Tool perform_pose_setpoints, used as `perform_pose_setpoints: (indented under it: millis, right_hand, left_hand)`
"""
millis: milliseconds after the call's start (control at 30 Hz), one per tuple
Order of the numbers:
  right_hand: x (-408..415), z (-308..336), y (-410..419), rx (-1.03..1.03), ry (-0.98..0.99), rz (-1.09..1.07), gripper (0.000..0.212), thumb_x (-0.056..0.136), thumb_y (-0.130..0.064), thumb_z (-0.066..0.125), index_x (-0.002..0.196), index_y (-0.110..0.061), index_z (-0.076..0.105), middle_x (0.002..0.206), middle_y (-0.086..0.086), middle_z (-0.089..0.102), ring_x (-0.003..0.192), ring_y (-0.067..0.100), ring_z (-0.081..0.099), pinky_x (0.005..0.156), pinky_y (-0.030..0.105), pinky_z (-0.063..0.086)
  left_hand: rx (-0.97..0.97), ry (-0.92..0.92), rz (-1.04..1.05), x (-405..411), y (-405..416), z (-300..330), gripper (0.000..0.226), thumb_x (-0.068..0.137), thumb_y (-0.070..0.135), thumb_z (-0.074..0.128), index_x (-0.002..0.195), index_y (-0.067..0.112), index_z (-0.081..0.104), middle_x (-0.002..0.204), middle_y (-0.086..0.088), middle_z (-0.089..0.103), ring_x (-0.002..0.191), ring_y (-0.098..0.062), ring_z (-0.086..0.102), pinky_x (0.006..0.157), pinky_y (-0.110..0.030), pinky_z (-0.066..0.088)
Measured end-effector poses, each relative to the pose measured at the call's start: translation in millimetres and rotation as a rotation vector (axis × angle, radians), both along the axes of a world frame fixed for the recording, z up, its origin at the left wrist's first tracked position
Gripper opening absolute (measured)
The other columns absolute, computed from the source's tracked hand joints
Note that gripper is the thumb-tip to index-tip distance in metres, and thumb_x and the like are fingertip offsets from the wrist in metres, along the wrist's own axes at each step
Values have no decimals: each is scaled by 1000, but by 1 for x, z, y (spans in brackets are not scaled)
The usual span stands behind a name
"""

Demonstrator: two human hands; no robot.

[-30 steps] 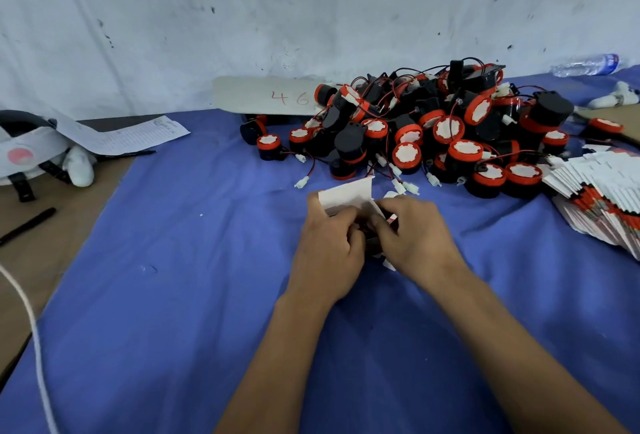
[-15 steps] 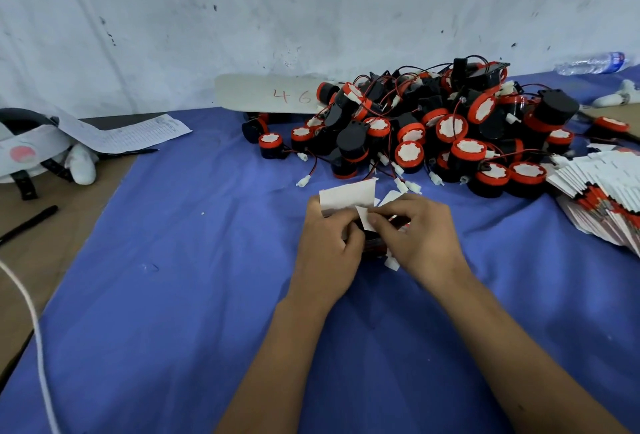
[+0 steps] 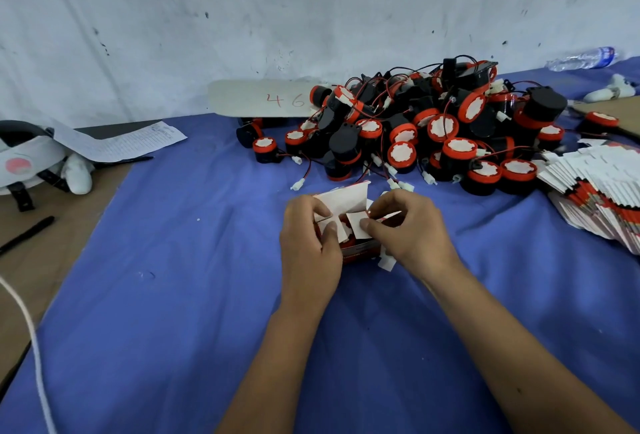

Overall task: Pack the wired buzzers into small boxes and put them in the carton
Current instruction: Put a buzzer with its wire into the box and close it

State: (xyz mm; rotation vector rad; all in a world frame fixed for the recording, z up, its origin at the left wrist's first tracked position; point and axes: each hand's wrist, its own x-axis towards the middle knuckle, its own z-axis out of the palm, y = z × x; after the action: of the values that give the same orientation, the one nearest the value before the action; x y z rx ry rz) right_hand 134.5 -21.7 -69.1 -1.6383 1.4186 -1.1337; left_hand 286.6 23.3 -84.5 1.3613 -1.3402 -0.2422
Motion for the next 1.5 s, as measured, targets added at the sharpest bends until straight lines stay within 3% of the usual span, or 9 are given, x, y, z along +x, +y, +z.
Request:
perform_pose_setpoints:
  millis: [67,167,300,400,533,900,1033,1267,1500]
  right_hand:
    - [0,0,-1,40,-49,25,29,83,-18,82,106,-26,66,99,-10,71,82,9,70,65,31,57]
    - [1,1,2,10,-117,130,47,87,-5,72,124,-32,63,111,-16,67,94,5,65,77,22,55]
    - [5,1,7,-81,-100,288,59,87,9,58,134,-28,60,122,-16,67,116,-5,57,84,6,47]
    - [6,0,5,-101,-132,300,55,86,12,58,126,-25,62,117,-12,70,116,-1,61,84,10,50]
    - [6,-2,4,-49,-247,318,53,85,16,56,112,-27,66,109,-8,75,110,8,68,83,20,55]
    - [25,-6,2,73,-307,151,24,87,0,71,101,-20,71,92,-7,78,86,5,72,70,17,56]
    - [24,-1,0,208,-394,168,30,86,9,69,102,-15,74,89,-3,79,78,6,74,63,15,54]
    - [23,0,-1,265,-403,156,26,92,6,65,104,-14,75,88,-4,79,77,4,73,62,14,54]
    - [22,2,0,309,-407,169,30,98,6,55,118,-9,72,106,6,78,96,19,73,76,23,59]
  left_hand:
    - [20,121,-9,1,1,2,47,89,-8,62,100,35,46,113,3,62,108,-14,67,79,-25,59]
    - [50,246,-50,3,2,3,58,87,-8,63,118,37,44,116,7,67,105,-7,70,77,-16,56]
    - [86,240,-121,7,1,2,62,87,-8,61,130,34,48,109,10,74,102,-8,72,79,-21,58]
    - [100,163,-149,9,0,3,53,87,-8,59,115,37,57,105,14,71,104,-11,71,82,-30,60]
    - [120,135,-164,9,-2,3,44,89,-6,60,113,30,62,104,13,72,100,-12,70,78,-22,56]
    - [211,321,-211,3,-6,3,38,91,-6,65,117,22,65,113,1,74,110,-20,70,95,-49,58]
    - [216,358,-229,1,-4,3,35,93,0,67,119,22,65,116,5,72,113,-17,68,97,-44,58]
    - [244,414,-248,-2,-4,1,41,89,-7,64,116,24,64,109,7,73,103,-12,70,80,-26,57]
    - [228,455,-207,-10,-6,3,48,84,-11,60,116,26,63,103,12,73,94,-1,69,72,-16,55]
